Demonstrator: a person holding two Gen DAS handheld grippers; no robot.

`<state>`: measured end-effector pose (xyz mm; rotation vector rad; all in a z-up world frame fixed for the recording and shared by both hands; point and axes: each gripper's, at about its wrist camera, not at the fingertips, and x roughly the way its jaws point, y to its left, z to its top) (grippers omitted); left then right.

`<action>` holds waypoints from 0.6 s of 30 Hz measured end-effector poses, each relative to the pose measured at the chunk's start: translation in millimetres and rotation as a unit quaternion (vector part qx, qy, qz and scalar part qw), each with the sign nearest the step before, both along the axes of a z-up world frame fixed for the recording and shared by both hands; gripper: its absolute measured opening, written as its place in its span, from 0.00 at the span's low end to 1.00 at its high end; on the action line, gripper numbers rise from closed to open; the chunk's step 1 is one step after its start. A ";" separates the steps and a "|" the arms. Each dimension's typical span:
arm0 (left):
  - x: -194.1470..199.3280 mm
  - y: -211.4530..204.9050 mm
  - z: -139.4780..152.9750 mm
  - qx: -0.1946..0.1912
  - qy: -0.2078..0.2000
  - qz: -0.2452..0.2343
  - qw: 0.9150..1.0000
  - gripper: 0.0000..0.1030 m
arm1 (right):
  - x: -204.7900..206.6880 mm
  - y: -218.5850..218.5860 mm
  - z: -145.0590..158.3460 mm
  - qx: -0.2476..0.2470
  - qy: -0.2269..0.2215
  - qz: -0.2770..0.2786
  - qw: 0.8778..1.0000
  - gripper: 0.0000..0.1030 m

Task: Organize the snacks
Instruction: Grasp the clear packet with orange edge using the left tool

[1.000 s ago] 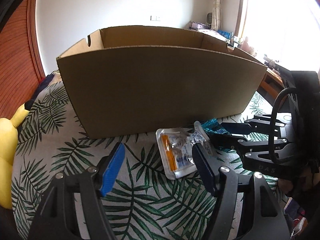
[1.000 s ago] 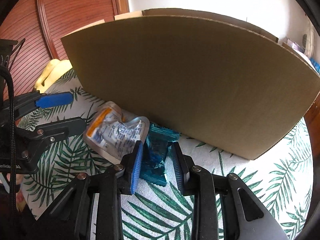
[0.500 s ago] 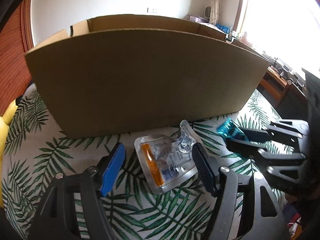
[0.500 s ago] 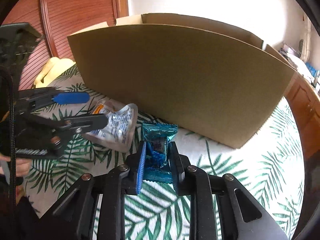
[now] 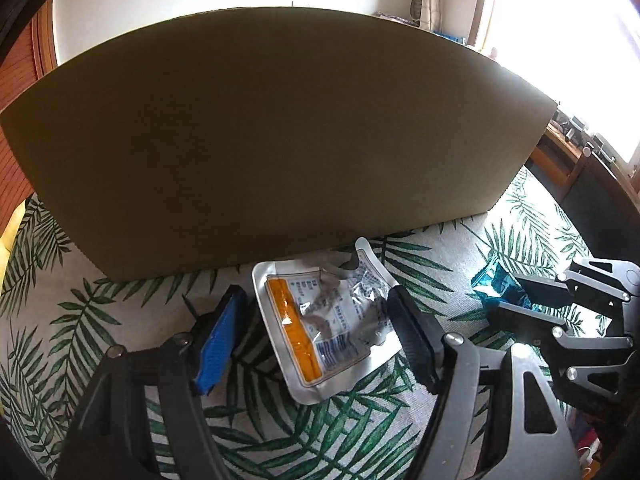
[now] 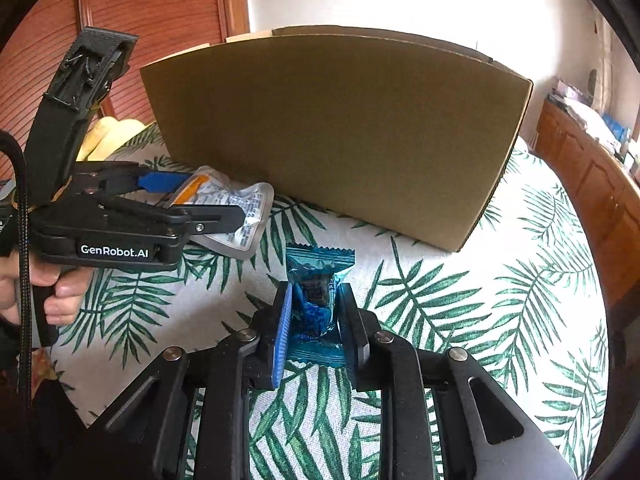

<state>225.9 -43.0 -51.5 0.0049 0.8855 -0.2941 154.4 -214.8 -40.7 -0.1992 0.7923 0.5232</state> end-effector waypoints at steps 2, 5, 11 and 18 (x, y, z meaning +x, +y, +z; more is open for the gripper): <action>0.5 -0.7 -0.5 0.000 0.000 0.000 1.000 0.71 | 1.3 -0.7 -0.7 0.003 0.003 0.000 1.000 0.20; -0.2 -1.6 -0.9 -0.003 -0.002 -0.005 1.000 0.64 | 2.9 1.0 -0.1 0.008 0.002 -0.001 1.000 0.20; -6.9 -5.4 1.6 -0.017 -0.014 -0.018 1.000 0.46 | 3.3 -1.7 -1.5 0.018 0.009 -0.002 1.000 0.20; -25.3 -2.5 15.0 -0.035 -0.040 -0.023 0.998 0.21 | 3.3 -4.5 -0.8 0.021 0.007 -0.004 1.000 0.20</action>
